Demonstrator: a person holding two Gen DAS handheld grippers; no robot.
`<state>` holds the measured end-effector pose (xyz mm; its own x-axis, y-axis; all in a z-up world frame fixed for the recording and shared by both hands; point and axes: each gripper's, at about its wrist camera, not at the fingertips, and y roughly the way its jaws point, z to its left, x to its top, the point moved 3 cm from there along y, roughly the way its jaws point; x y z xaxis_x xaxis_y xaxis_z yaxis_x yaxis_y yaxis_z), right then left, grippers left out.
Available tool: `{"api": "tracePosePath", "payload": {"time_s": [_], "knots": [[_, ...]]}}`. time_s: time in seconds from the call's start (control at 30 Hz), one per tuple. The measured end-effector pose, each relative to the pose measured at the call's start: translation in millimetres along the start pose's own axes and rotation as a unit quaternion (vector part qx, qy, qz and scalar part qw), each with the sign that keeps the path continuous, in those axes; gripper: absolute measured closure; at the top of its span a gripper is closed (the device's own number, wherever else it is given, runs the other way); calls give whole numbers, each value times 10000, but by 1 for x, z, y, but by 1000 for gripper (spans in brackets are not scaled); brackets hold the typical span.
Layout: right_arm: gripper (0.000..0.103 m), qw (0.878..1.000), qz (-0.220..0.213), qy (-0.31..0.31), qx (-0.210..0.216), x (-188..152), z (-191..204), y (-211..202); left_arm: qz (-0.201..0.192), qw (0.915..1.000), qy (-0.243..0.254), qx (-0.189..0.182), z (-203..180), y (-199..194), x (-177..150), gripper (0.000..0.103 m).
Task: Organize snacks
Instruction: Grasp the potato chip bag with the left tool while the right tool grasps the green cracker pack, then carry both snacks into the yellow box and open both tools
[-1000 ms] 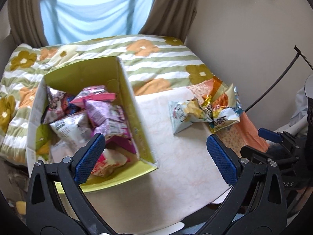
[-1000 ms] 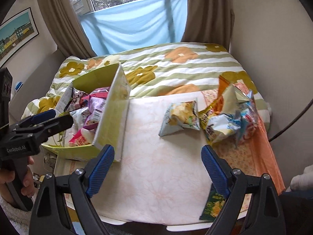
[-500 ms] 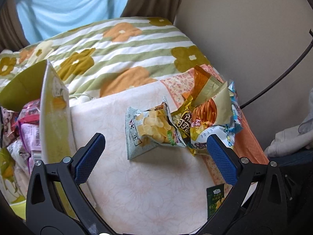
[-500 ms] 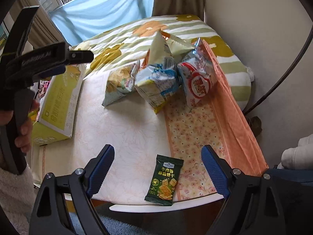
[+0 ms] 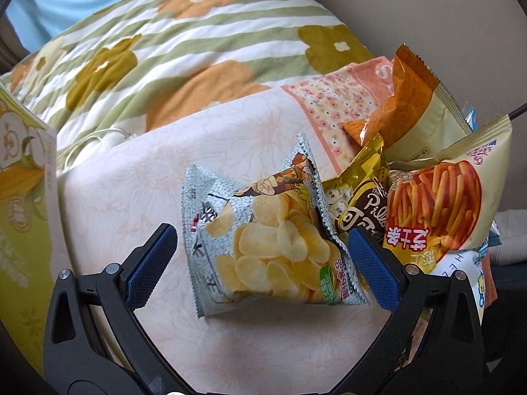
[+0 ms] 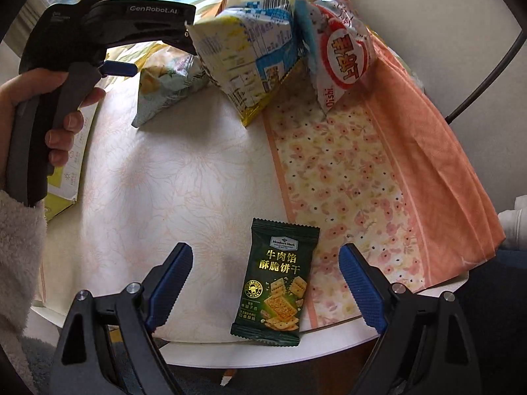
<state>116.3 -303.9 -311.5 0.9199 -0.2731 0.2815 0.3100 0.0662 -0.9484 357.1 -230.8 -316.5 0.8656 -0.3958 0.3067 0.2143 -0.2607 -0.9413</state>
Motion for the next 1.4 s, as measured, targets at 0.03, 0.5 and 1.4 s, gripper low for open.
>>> {"api": "tracePosePath", "payload": {"time_s": [0.03,0.5,1.4], "knots": [[15,10000,50,18,-18,-1,1,4,57,10000,8,-39,0,5,0,1],[15,9985,206,375,-341,-12,-8,22,41,9994,69,-335,7,16,-10,12],[62,9990,121,115,-420,-34,-2,10,-286,9994,-54,-173,21,-39,-32,20]]}}
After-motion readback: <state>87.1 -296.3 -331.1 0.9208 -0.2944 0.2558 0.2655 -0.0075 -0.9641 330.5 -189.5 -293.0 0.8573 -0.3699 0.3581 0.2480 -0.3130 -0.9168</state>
